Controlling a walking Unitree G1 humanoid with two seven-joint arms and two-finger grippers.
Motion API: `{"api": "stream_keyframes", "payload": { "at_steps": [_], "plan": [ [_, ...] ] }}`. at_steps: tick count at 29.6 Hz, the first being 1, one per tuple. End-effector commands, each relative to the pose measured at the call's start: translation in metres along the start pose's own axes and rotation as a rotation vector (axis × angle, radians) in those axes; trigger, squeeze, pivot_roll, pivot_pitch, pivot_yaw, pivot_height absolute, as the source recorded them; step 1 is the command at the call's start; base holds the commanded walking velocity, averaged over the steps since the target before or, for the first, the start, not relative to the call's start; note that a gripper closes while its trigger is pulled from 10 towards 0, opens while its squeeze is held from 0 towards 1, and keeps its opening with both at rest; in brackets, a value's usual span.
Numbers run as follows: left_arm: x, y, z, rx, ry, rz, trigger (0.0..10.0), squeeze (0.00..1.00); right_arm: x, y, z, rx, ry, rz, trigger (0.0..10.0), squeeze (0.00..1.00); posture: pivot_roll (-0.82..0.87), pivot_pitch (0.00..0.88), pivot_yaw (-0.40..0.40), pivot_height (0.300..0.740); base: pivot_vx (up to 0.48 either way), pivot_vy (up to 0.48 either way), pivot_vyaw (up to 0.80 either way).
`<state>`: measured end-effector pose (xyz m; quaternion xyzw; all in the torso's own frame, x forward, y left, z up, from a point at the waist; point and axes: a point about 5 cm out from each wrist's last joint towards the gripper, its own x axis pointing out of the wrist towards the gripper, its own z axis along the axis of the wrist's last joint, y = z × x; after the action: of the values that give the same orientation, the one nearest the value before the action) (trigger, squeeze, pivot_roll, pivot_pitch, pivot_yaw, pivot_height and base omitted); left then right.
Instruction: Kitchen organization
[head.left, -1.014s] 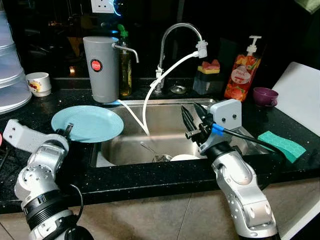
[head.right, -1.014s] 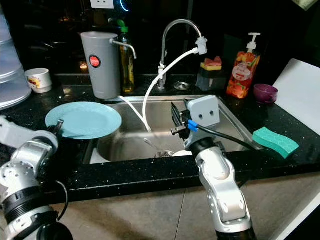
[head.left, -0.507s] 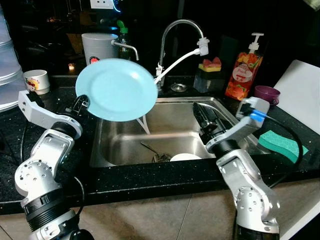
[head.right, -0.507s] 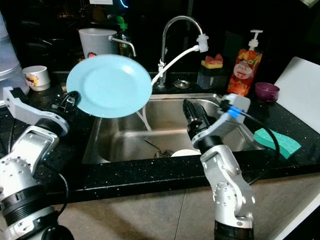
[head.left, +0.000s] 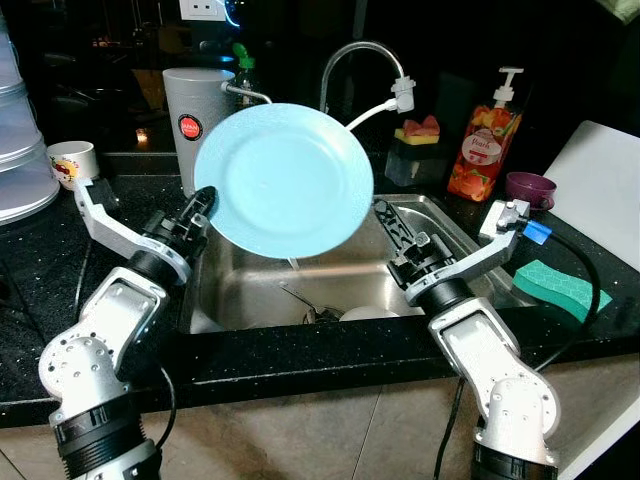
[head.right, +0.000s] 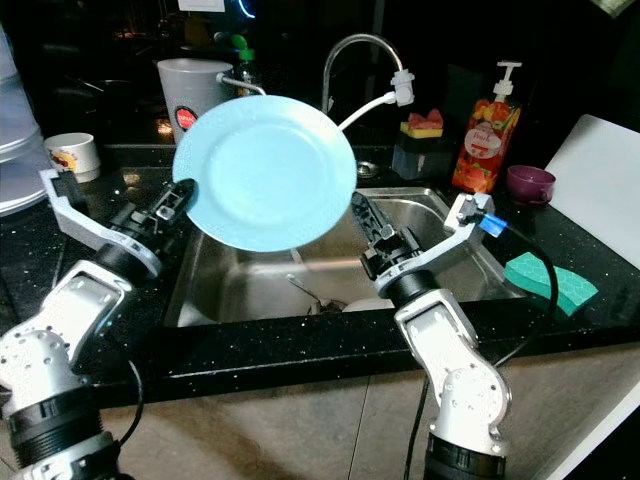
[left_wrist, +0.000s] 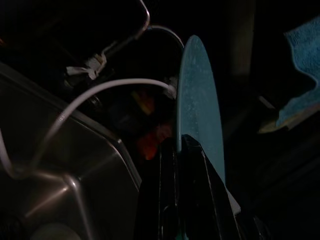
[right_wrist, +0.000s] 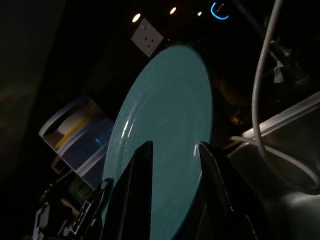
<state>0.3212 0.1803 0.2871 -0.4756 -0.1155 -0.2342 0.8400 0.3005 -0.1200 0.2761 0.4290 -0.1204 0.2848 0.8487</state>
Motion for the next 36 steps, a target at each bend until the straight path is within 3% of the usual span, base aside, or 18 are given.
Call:
{"api": "stream_keyframes", "payload": {
  "at_steps": [1,8,15,25,36],
  "plan": [
    [-0.001,-0.004,-0.004,-0.006,0.013,-0.033,10.0,0.00,-0.001,0.003,-0.001,0.030,0.002,0.014,10.0,0.00,0.02,0.047,-0.061,0.740,0.000,0.000,0.00],
    [-0.001,-0.009,-0.009,-0.009,0.029,-0.064,10.0,0.00,-0.001,0.003,-0.001,0.057,0.027,0.003,10.0,0.00,0.02,0.047,-0.061,0.740,0.000,0.000,0.00],
    [0.001,-0.002,-0.001,0.008,-0.014,0.001,10.0,0.00,-0.004,-0.003,0.005,0.036,0.012,-0.031,10.0,0.00,0.02,0.050,-0.062,0.740,0.000,0.000,0.00],
    [0.000,-0.001,0.003,0.005,-0.033,0.011,10.0,0.00,-0.006,-0.006,0.008,0.027,0.005,-0.043,10.0,0.00,0.02,0.054,-0.061,0.740,0.000,0.000,0.00],
    [0.001,-0.009,0.003,-0.006,-0.030,-0.034,10.0,0.00,-0.006,-0.006,0.005,0.020,0.017,-0.054,10.0,0.00,0.02,0.054,-0.058,0.740,0.000,0.000,0.00]
  ]
}}
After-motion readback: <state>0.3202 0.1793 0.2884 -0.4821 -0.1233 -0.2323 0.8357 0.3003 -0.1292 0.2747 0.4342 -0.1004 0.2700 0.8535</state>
